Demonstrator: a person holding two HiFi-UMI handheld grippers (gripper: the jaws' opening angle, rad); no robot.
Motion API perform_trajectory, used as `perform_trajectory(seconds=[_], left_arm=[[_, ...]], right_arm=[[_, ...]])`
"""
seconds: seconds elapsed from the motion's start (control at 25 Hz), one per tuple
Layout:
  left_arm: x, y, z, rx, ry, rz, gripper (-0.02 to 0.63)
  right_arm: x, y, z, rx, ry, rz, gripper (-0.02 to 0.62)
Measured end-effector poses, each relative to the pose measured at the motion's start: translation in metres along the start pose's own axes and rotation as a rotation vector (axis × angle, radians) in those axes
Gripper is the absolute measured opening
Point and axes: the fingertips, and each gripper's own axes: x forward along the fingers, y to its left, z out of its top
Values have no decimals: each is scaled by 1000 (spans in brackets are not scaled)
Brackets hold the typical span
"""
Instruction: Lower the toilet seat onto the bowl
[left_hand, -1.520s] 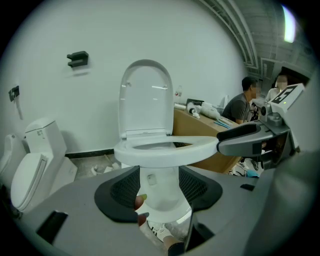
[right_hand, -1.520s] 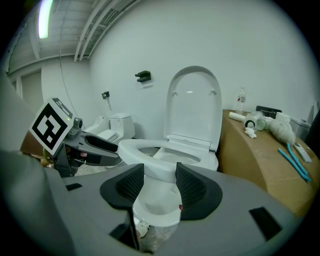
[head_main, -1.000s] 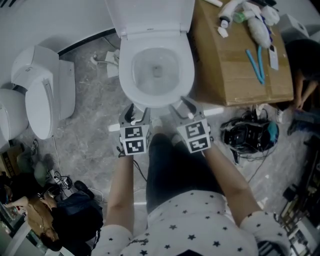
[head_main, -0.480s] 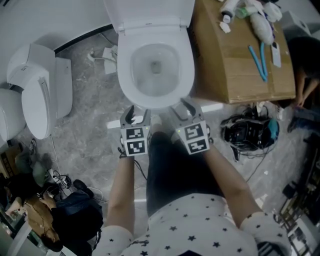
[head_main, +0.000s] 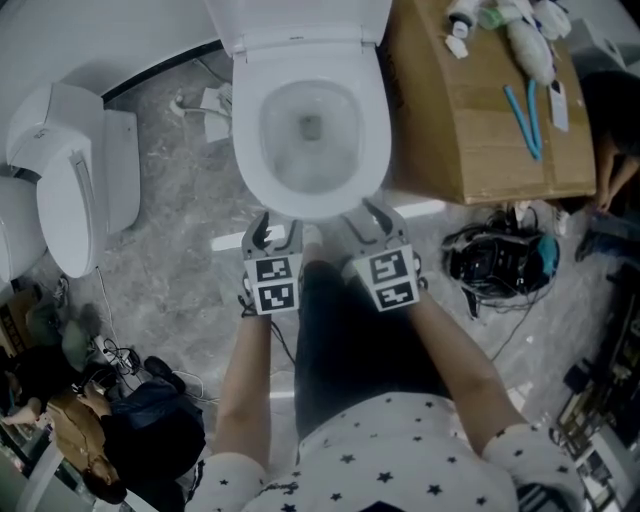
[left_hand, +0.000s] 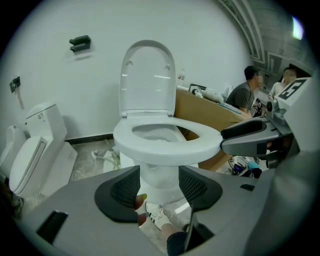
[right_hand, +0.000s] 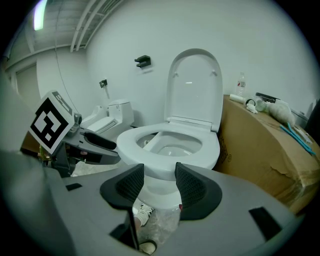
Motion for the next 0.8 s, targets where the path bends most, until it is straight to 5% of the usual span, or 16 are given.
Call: perform_trajectory(seconds=[0.8], left_arm=[[29, 0, -42, 12, 63, -1, 241]], right_arm=[[24, 5, -41, 24, 62, 1, 204]])
